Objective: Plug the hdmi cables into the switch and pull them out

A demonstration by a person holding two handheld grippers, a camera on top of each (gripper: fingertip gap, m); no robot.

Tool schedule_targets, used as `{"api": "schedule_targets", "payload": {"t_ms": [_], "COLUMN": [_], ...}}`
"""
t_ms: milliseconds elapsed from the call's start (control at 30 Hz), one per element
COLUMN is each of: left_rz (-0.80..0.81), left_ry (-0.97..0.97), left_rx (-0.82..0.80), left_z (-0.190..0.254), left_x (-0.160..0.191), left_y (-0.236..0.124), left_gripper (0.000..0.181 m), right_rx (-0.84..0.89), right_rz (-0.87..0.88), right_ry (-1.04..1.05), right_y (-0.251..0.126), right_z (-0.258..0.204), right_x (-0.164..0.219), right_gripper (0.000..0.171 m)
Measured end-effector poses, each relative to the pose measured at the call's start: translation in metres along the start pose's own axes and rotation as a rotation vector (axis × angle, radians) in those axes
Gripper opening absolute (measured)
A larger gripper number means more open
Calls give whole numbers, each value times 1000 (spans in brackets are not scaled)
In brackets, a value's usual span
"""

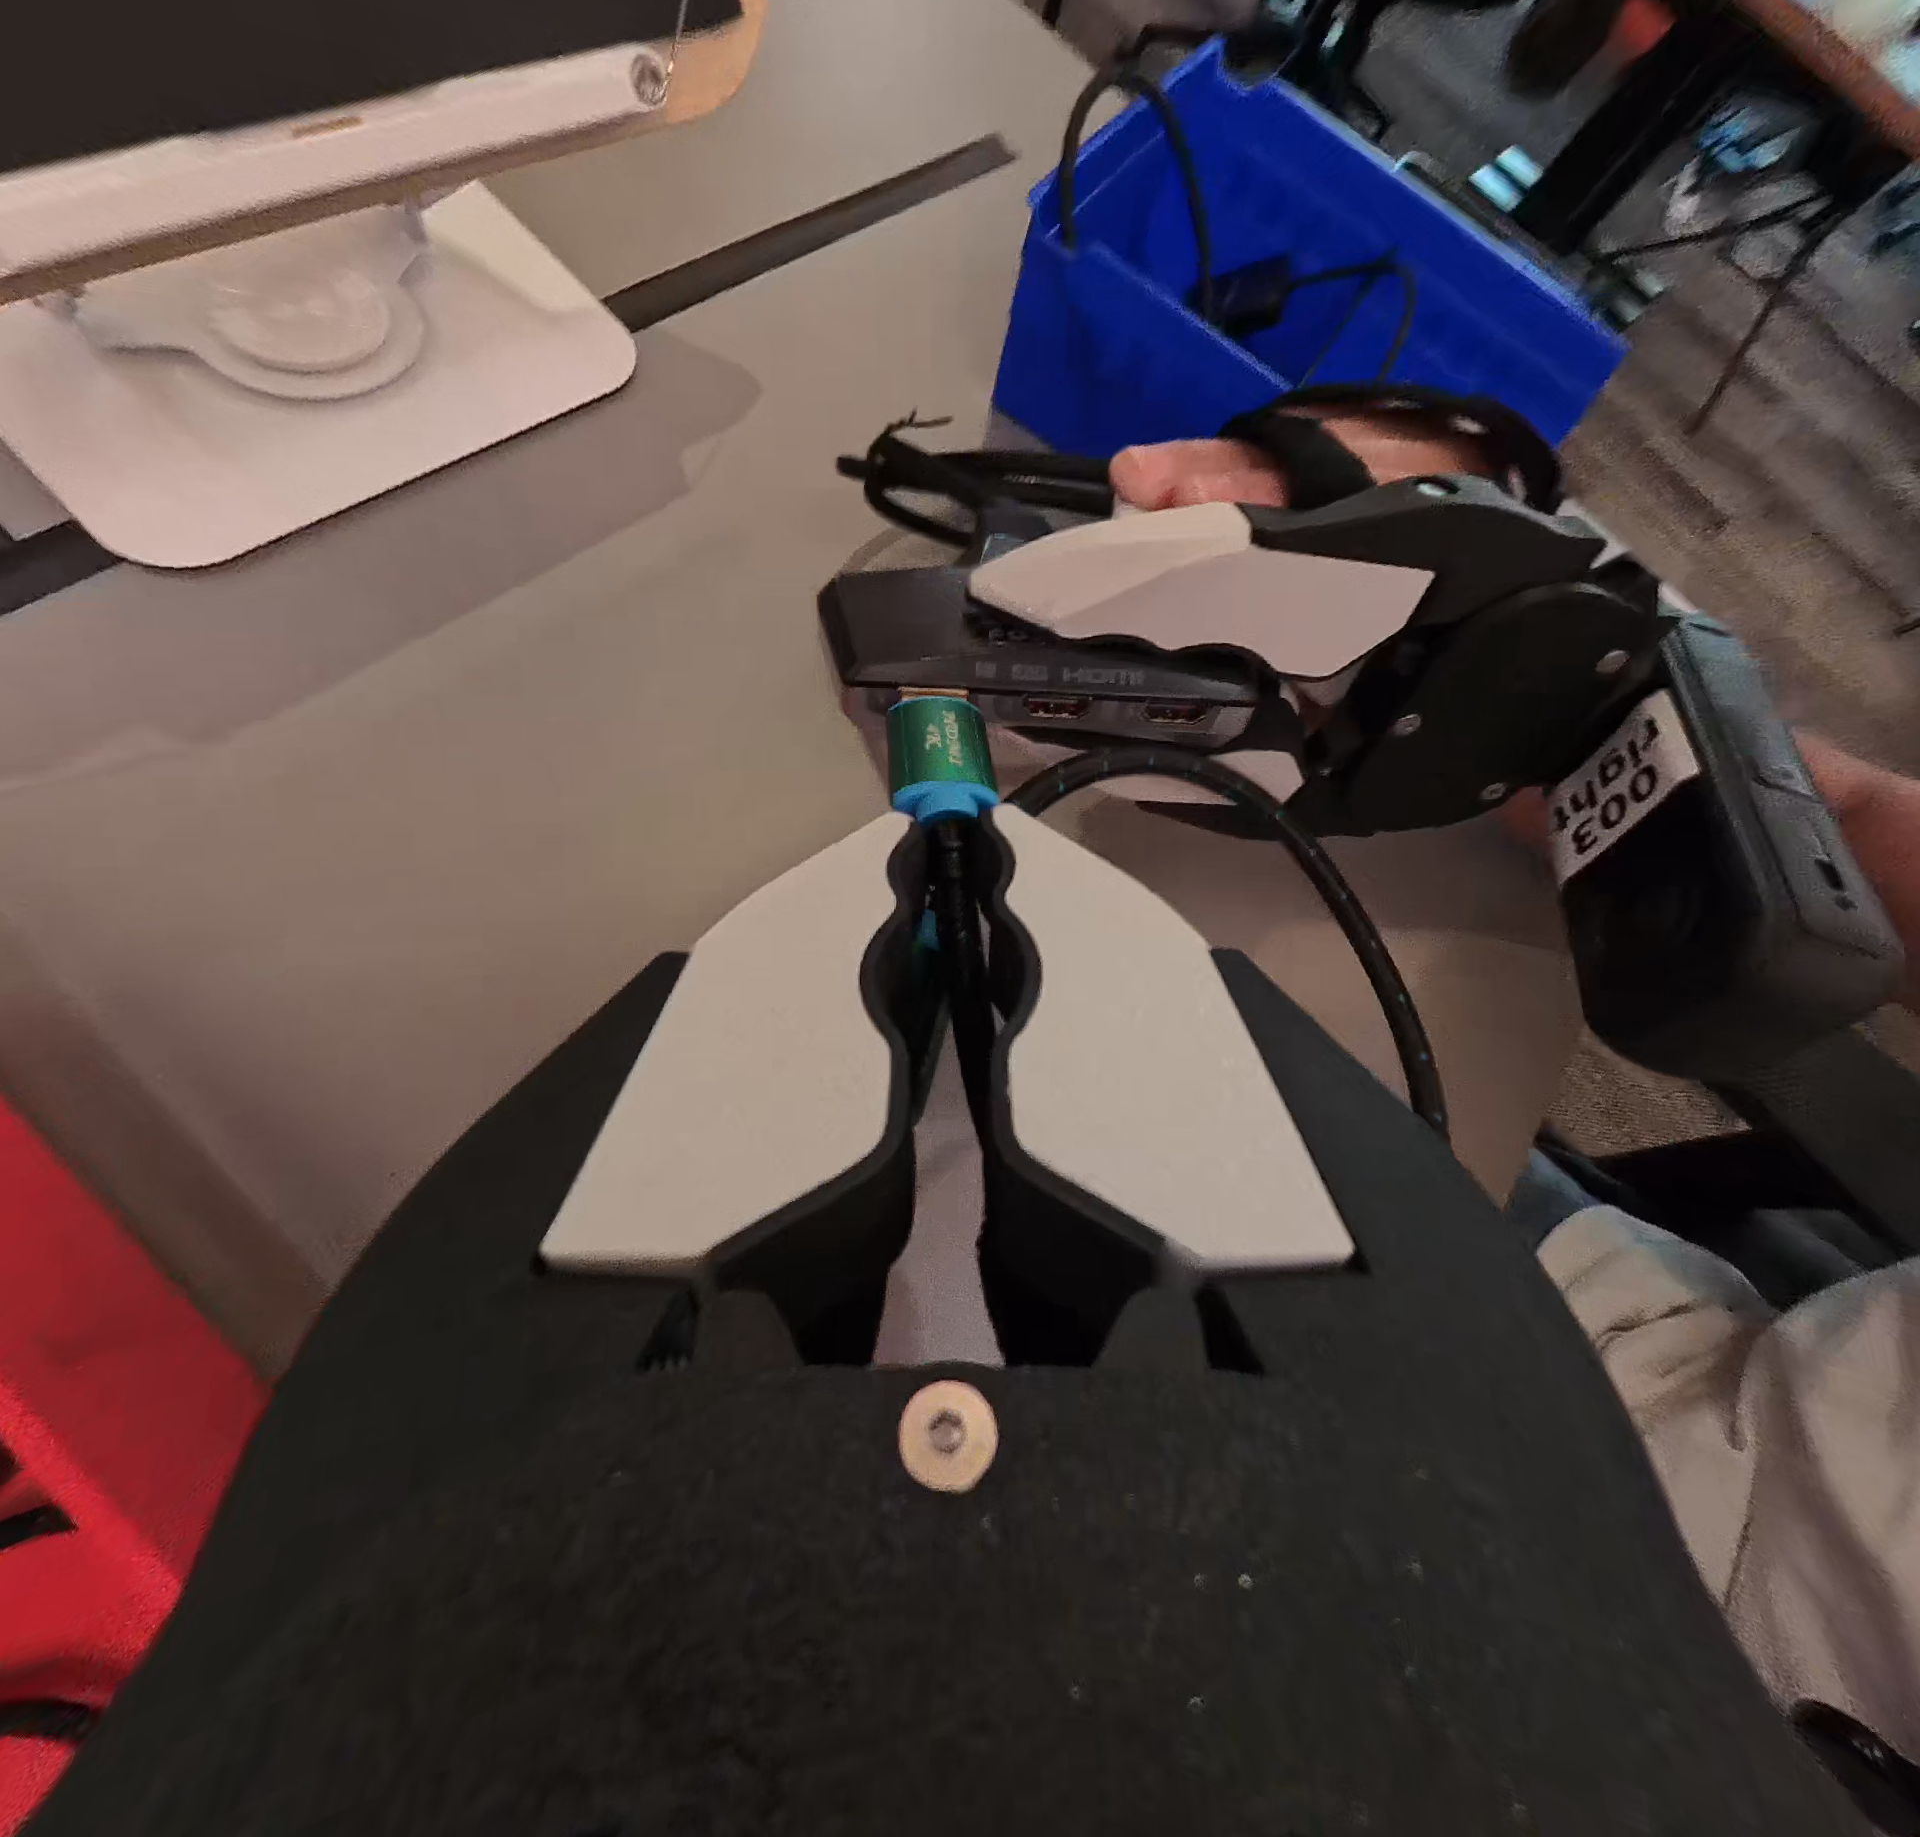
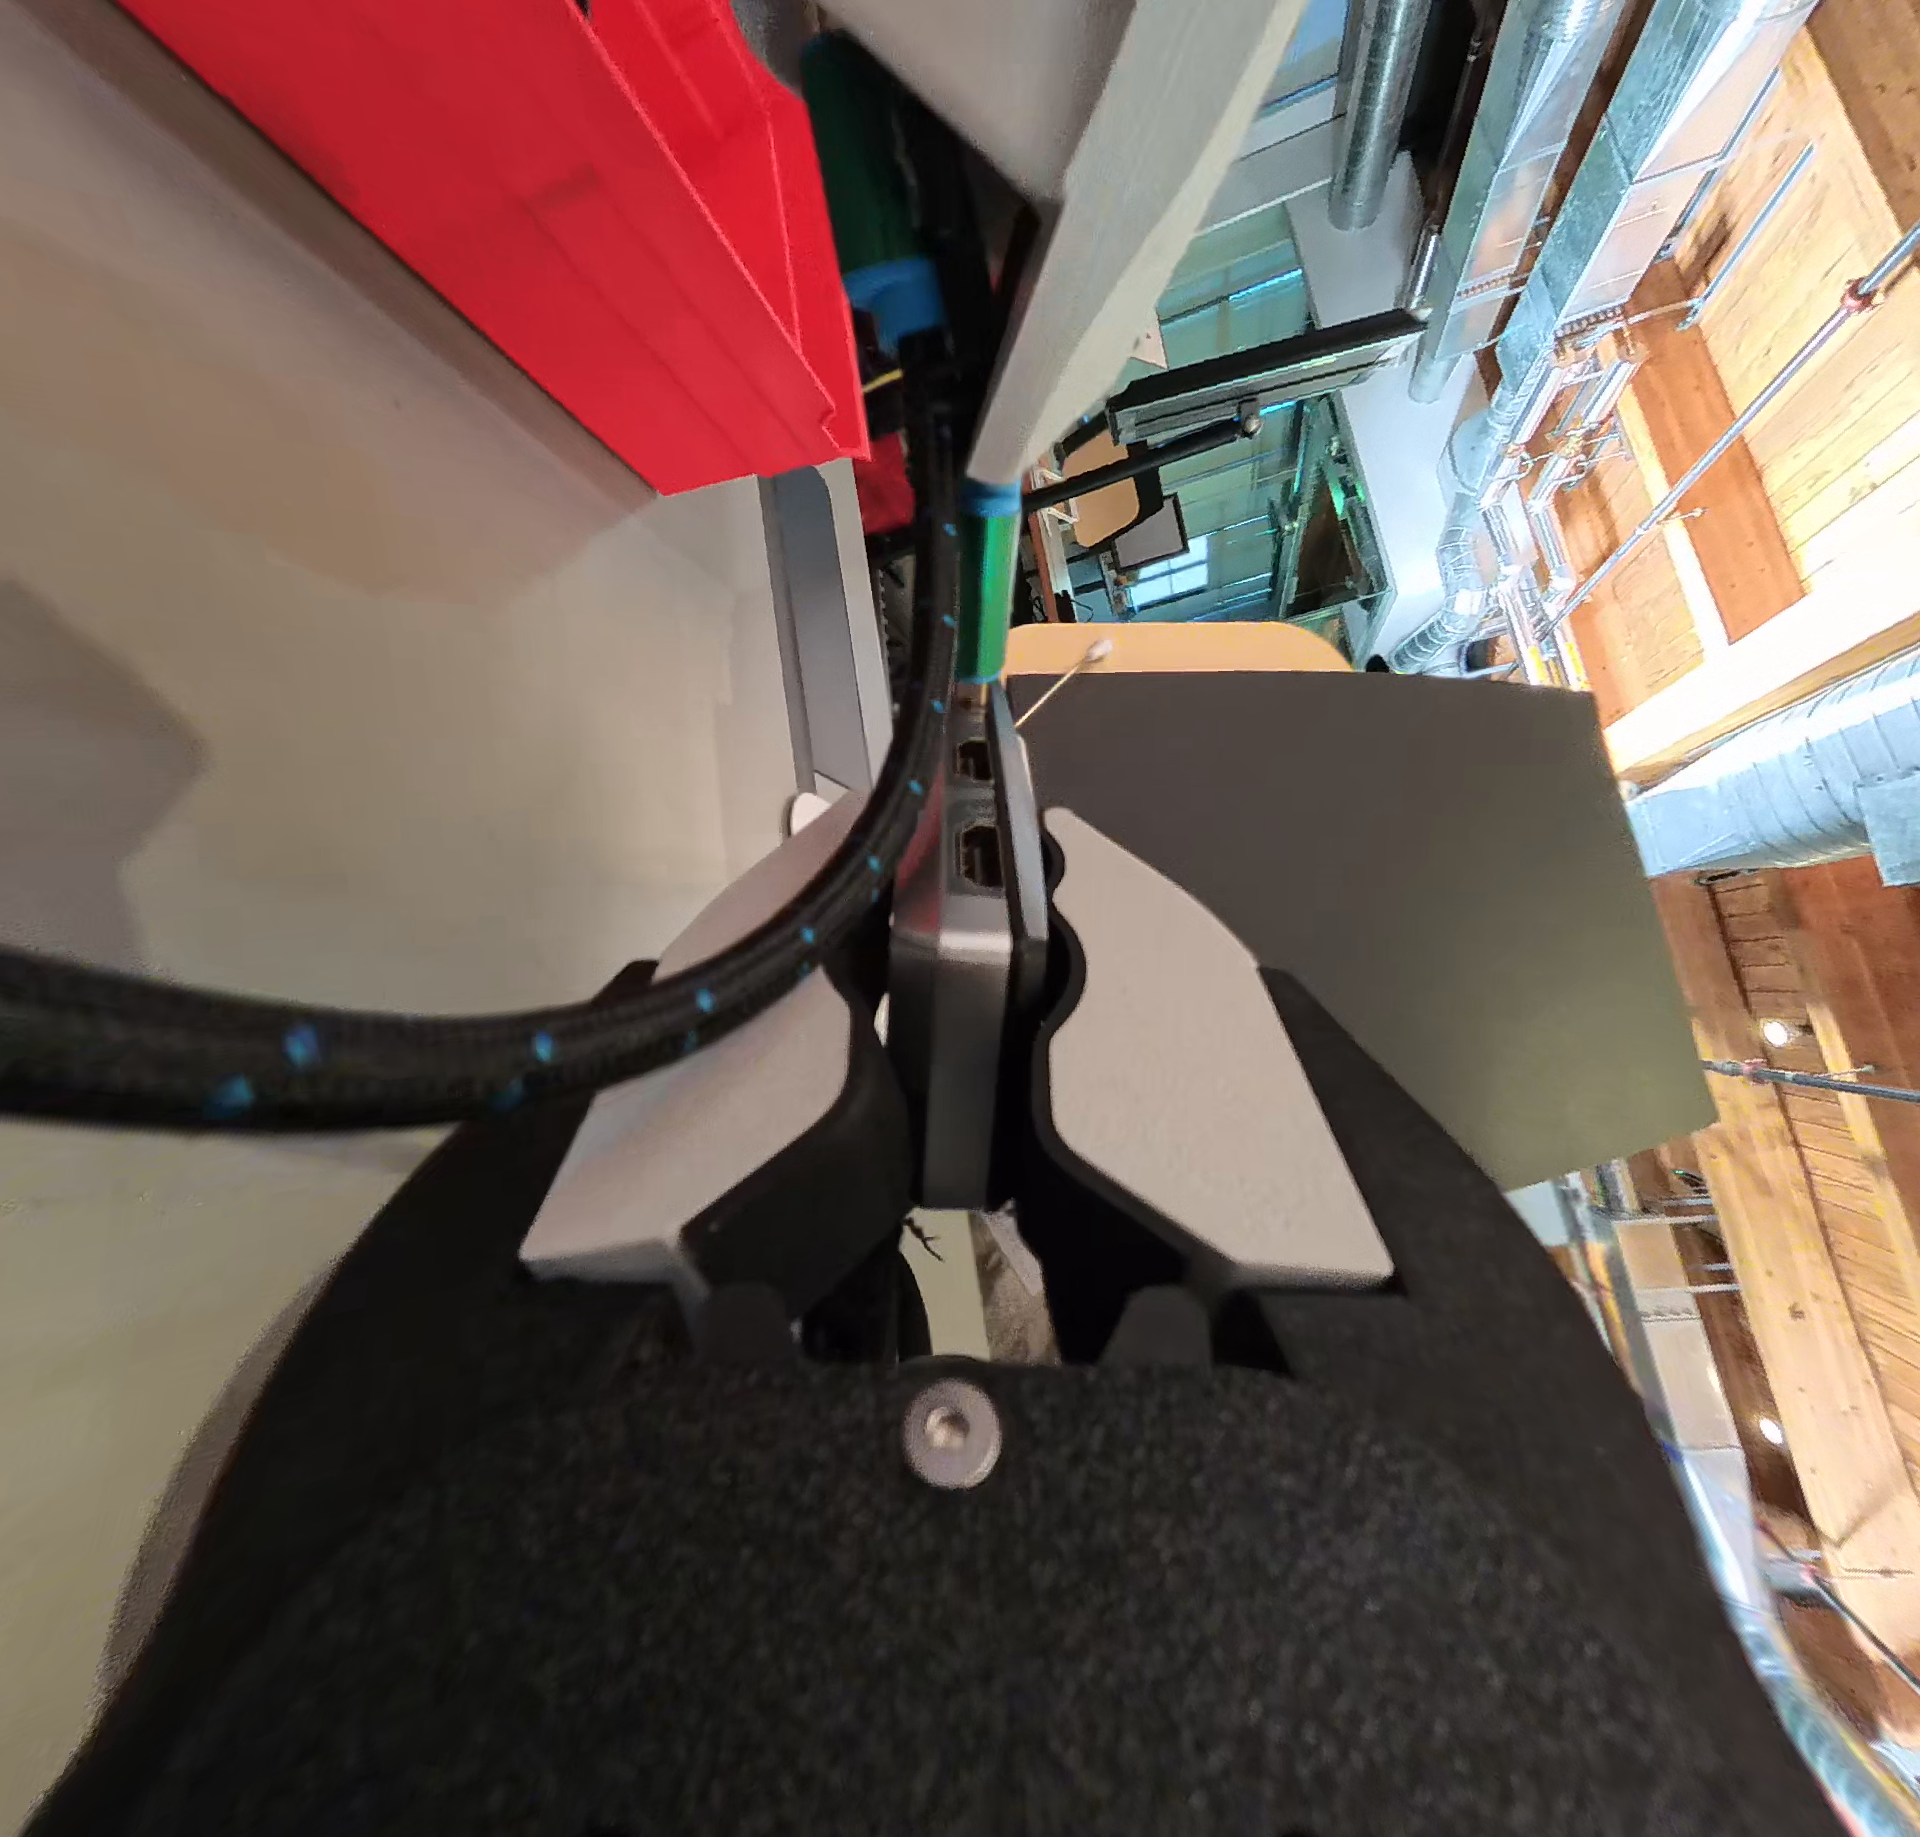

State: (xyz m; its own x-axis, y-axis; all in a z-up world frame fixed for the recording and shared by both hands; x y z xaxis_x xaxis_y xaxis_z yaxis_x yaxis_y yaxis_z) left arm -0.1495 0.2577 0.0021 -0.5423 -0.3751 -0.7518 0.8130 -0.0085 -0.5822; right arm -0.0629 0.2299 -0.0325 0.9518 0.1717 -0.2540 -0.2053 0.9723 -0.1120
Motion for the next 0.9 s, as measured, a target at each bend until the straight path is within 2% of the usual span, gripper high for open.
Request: {"api": "schedule_targets", "payload": {"t_ms": [133, 267, 367, 433, 567, 667, 767, 833, 900], "left_rz": [-17, 125, 289, 369, 390, 339, 239, 260, 287], "left_ry": [145, 107, 87, 74, 48, 82, 116, 158, 203], "left_rx": [-122, -44, 31, 27, -48, -123, -32, 7, -34], "left_z": [3, 6, 11, 5, -21, -43, -42, -32, -29], "left_x": [8, 5, -3, -5, 9, 35, 60, 67, 70], "left_y": [5, -3, -30, -53, -82, -67, -28, -7, 3], "left_gripper": [8, 10, 29, 32, 36, 36, 41, 38, 35], "right_rx": [-45, -45, -60, -54, -13, 18, 49, 70, 76], "right_rz": [7, 37, 40, 43, 51, 99, 94, 75, 57], "right_ry": [-15, 20, 16, -8, -29, -36, -60, -99, -136], "right_y": [2, 1, 1, 0, -4, -12, -16, -17, -17], "right_z": [-4, 2, 0, -3, 5, 14, 21, 22, 21], "right_x": [5, 4, 4, 5, 4, -4, -9, -8, -6], "right_gripper": [23, 24, 23, 24, 24, 24, 24, 23, 23]}}
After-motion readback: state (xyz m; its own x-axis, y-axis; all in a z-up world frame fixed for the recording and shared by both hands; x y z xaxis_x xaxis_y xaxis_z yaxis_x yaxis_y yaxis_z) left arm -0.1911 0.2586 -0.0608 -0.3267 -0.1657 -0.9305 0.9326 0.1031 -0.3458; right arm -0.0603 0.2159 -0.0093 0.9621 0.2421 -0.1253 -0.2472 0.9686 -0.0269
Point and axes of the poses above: each gripper's, where its closed fingertips meet, y out along the fingers, x out of its underside, z = x × y across the jaws, the point moved 4 cm from there along -y, back along the fingers, and after that the axes turned 4 degrees about -y, right-handed, at the moved point
